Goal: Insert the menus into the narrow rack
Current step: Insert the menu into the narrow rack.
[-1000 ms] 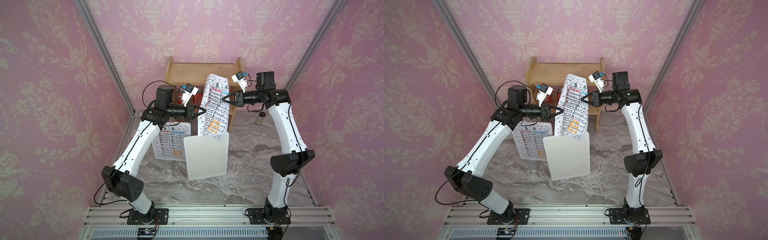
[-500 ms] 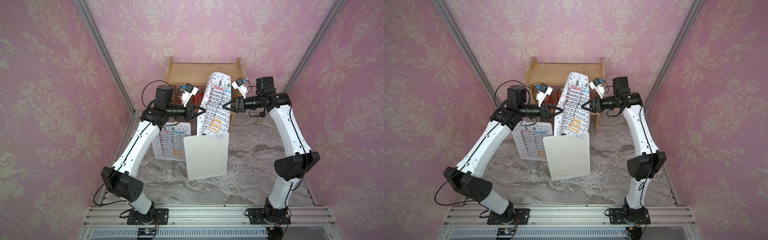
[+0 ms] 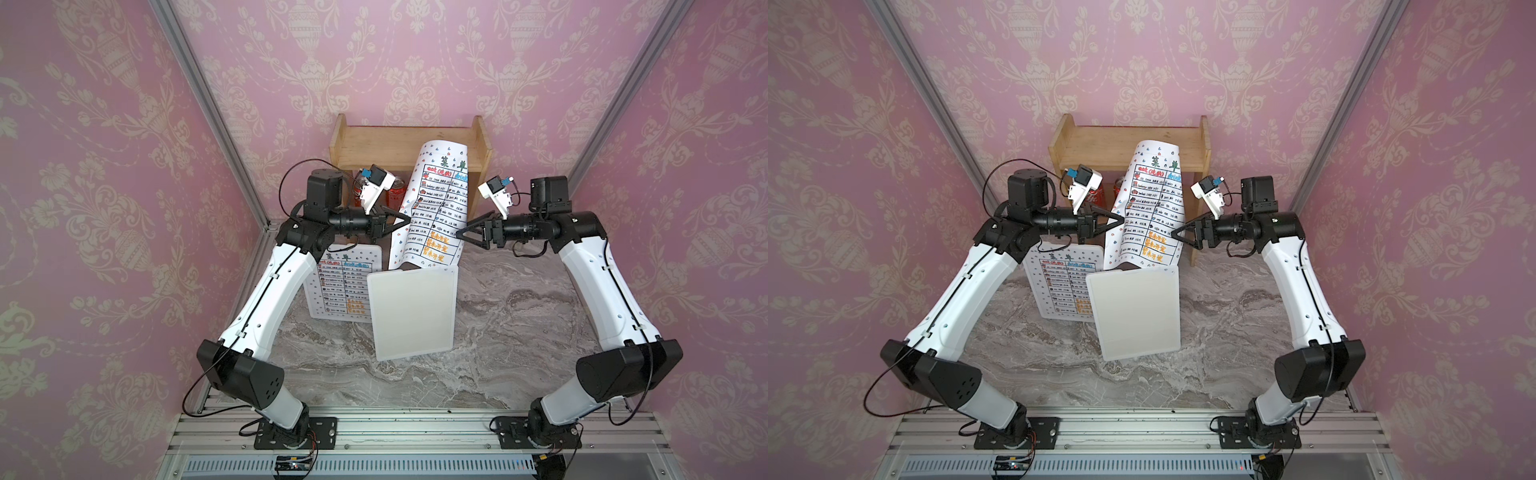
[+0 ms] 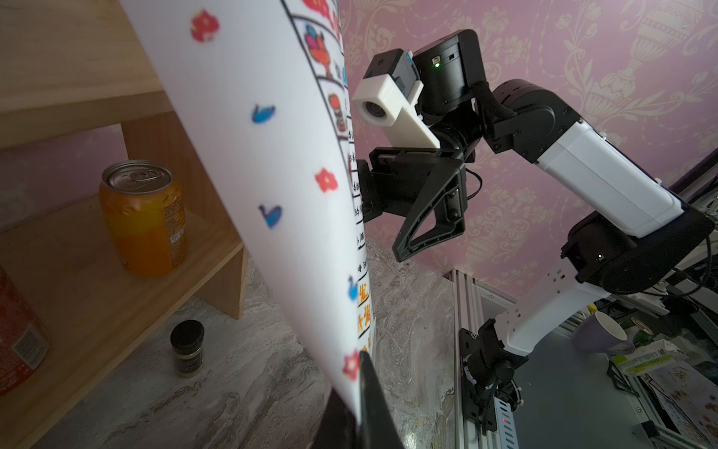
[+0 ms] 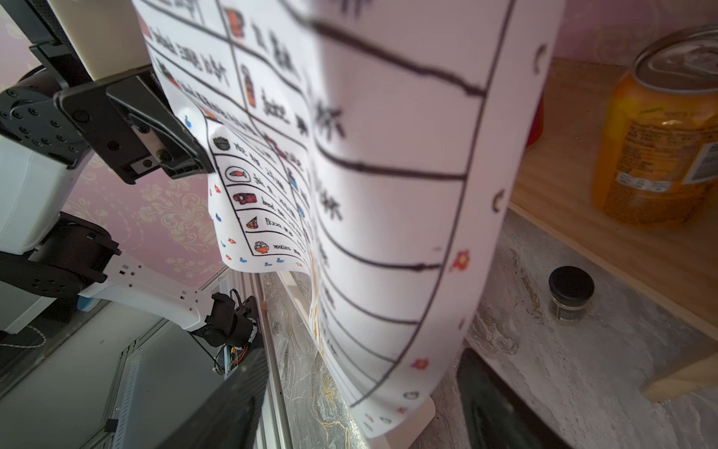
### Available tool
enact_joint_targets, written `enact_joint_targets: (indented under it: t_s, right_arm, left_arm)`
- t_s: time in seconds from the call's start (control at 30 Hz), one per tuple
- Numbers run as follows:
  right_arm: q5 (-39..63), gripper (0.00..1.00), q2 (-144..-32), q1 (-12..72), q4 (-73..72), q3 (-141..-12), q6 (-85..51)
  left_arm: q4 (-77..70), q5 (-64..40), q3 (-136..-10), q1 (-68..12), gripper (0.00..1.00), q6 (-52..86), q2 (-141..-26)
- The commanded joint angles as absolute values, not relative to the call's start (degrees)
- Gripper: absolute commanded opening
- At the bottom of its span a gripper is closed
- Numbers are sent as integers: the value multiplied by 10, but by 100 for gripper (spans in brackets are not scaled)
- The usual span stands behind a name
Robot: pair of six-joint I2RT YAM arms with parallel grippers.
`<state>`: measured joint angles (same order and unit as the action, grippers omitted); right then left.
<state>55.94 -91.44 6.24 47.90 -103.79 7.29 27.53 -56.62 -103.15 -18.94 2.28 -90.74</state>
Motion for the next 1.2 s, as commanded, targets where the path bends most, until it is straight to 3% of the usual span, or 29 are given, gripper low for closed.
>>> enact_joint_targets:
  t_s: [0.0,0.33,0.5,0.67,1.0,1.17]
  right_arm:
    - [578,79,-923,64,453,-1029,59]
    - [607,72,-922,67,424,-998,52]
    - [611,59,-921,74,419,-992,50]
    - [612,36,-924,79,432,-992,62]
    - [609,18,-915,80,445,-986,71]
    - [613,15,-912,81,450,-989,75]
  left_arm:
    - [279,-561,-1031,-189,6,4,-890]
    - [291,-559,-1031,-189,6,-1,-891]
    - [300,-556,-1030,-189,6,-3,-887]
    - [316,-546,-1025,-187,7,-14,-878]
    - [322,-543,-1016,-178,10,-15,-865]
    - [318,-545,-996,-178,14,-11,-857]
